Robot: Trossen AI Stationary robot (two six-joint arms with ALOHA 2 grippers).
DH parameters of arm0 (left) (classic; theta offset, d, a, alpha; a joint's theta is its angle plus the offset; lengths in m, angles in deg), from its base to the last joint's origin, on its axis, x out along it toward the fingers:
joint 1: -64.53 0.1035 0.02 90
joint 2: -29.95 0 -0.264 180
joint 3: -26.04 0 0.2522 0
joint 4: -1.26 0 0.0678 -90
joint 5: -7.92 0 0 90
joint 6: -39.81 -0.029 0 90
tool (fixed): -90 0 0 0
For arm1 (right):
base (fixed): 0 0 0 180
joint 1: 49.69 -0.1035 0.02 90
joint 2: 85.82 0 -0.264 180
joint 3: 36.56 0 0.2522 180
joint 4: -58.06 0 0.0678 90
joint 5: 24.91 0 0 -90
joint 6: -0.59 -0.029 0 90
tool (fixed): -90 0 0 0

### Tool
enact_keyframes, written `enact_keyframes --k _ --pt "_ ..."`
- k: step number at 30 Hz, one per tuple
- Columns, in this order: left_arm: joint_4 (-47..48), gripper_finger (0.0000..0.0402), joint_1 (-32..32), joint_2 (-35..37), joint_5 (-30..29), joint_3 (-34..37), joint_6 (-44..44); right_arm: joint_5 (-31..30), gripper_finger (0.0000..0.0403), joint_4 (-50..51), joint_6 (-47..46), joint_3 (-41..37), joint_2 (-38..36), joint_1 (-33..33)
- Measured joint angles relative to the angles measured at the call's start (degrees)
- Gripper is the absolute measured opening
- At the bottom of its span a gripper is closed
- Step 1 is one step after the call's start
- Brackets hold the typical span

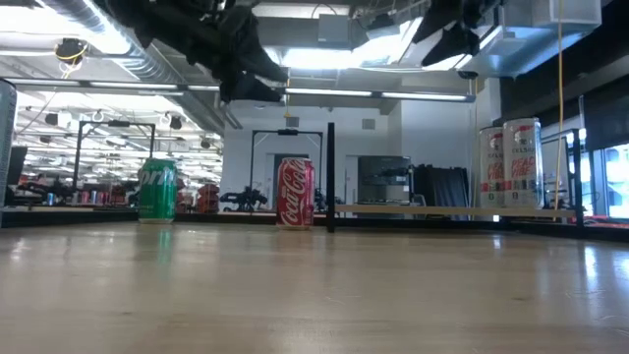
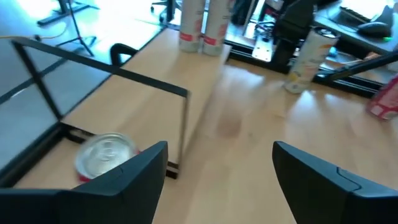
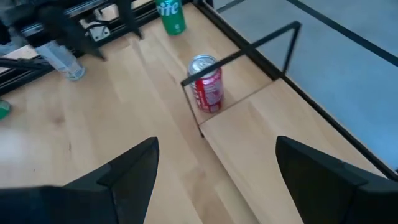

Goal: Place canned beverage on shelf
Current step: Put the top red soda can on the shelf

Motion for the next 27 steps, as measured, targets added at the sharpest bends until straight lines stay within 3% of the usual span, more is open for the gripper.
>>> enact_keyframes --k 7,11,18,23,27 --pt "3.8 0.0278 6.1 -0.8 3.1 -3.0 -2.6 -0.4 0.0308 -3.6 0.7 0.0 2.8 -0.3" --pt "8.6 0.0277 9.5 -5.0 3.2 -8.0 -4.7 -0.4 0.0308 -4.7 2.2 0.0 3.4 -0.3" --pt "7.3 0.0277 12.2 -13.6 2.9 -11.4 -7.3 -0.4 0.0308 -4.3 8.0 0.0 3.5 -0.3" --pt "6.3 0.0277 11.9 -14.7 -1.9 -11.4 -1.9 -0.5 0.0308 -2.7 8.0 0.0 3.5 -0.3" --pt "5.6 0.0279 10.9 -14.7 -9.6 -11.4 0.3 -0.5 0.0308 -2.7 7.9 0.0 3.7 -0.3"
